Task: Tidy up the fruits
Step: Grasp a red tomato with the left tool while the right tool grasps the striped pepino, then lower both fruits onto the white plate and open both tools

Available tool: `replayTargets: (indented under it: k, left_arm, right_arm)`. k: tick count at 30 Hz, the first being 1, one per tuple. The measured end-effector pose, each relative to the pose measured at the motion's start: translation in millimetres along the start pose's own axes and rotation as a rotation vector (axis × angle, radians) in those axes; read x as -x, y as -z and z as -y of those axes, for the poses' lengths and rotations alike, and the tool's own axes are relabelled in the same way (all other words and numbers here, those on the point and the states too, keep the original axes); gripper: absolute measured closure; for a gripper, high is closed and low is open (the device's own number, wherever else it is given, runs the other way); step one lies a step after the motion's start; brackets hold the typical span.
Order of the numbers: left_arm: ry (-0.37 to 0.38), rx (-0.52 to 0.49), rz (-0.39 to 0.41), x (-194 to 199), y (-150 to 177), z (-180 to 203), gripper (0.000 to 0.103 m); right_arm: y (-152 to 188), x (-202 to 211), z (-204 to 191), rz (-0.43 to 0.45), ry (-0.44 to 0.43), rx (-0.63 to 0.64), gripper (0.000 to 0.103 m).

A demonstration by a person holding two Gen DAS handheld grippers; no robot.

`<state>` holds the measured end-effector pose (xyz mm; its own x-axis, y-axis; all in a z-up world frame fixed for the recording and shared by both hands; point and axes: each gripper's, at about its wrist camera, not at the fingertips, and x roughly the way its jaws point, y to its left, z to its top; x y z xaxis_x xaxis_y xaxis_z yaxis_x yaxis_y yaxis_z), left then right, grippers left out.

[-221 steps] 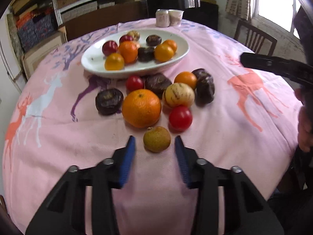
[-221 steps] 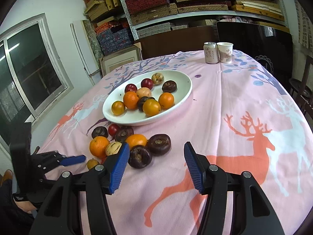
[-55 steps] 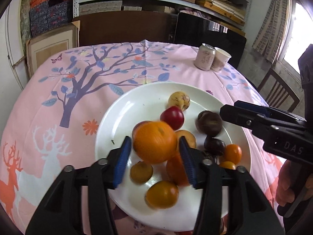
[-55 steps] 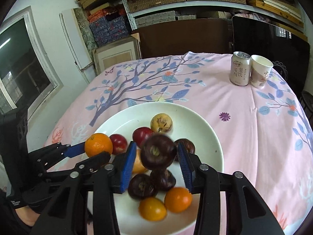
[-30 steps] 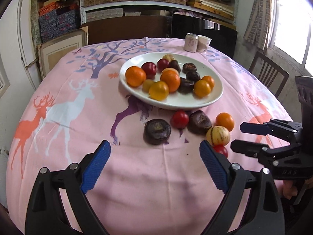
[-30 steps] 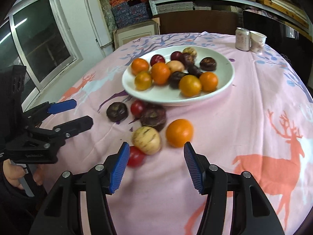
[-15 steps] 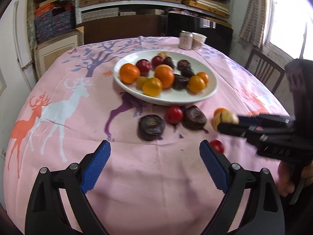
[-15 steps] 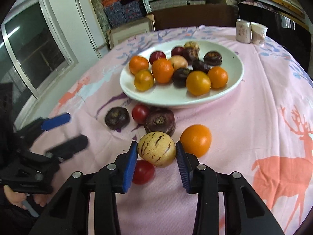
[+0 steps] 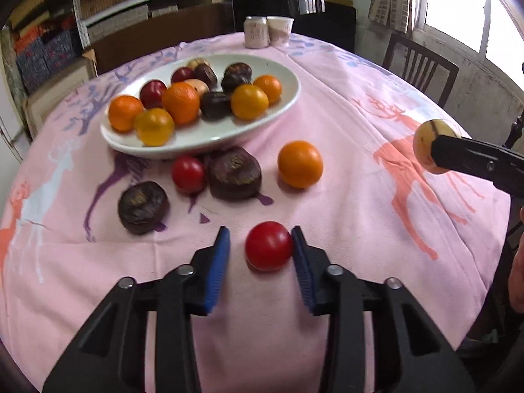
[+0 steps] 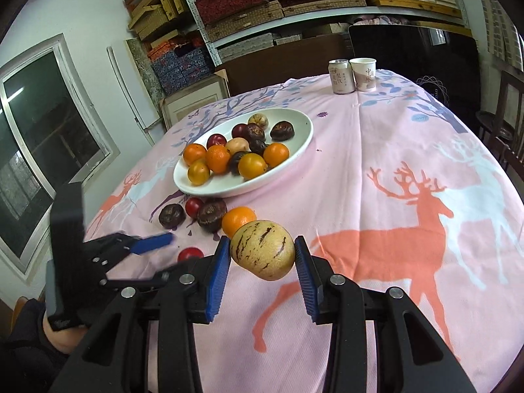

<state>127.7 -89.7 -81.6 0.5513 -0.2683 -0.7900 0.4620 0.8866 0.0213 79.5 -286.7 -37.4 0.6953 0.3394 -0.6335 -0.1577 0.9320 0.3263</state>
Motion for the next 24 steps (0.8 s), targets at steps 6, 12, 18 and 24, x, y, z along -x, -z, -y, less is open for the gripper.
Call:
replayTargets:
  k: [6,12,18,24]
  left_arm:
    - [-0.003,-0.010,0.011,6,5,5,0.076]
    - [0.011,0.048,0.094,36,5,-11,0.076]
    - [0.016,0.075,0.140,54,3,-21,0.076]
    - [0.029,0.116,0.157,55,-14,-40,0.076]
  right_arm:
    - [2,4,4,0.012,-0.012,-0.010,0.063]
    - [3,5,4,0.011,-0.018,-0.007,0.063]
    - [2,0,1,-0.003,-0.016,0.004,0.063]
    - [-22,-3,-9,0.000,-0.017,0.041,0.063]
